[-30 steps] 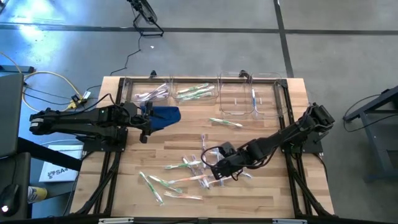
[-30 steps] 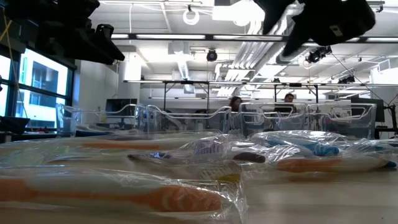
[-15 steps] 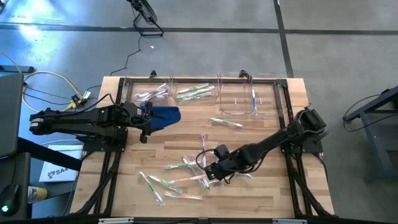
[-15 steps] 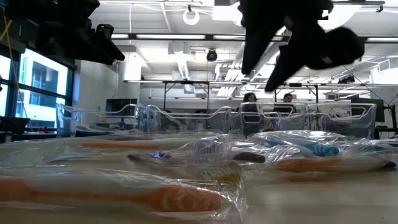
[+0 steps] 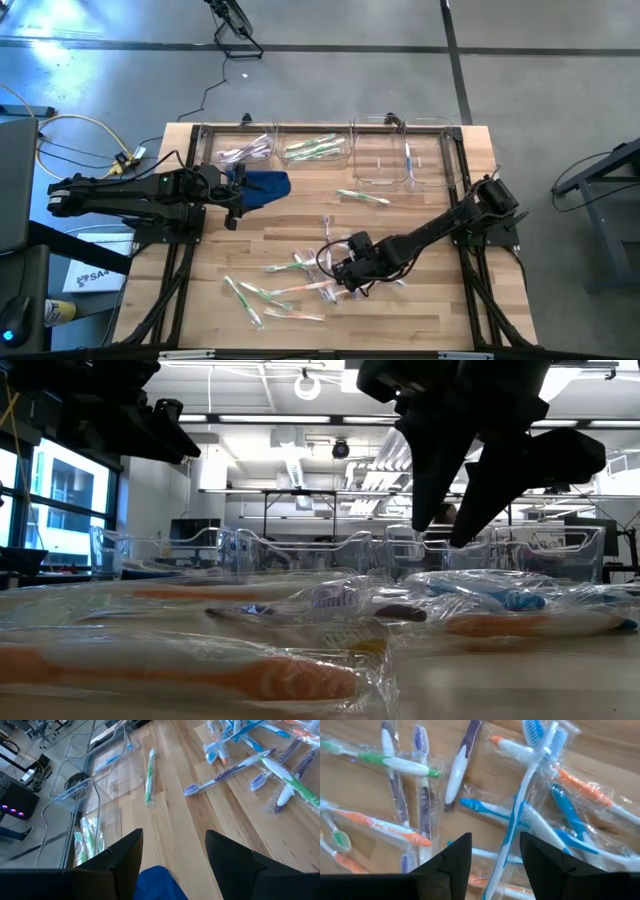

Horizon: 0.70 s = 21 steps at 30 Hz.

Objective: Pick & Place Toothbrushes
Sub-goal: Put the blue toothbrush into the right transparent bin

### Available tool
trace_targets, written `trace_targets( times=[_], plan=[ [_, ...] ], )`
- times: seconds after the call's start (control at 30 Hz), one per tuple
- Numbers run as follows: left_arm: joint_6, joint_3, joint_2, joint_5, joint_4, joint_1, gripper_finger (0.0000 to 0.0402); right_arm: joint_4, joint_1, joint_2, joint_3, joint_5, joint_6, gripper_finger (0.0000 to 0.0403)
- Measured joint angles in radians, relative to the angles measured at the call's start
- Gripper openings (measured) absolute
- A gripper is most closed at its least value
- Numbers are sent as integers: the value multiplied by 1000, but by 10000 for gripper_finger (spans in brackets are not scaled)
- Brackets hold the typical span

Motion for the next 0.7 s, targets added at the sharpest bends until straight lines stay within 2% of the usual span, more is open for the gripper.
trace_targets(
  times=[0.7],
  plan=[
    [0, 0, 0, 0, 0, 0, 210, 125, 0, -1, -104, -11, 29, 160]
  ],
)
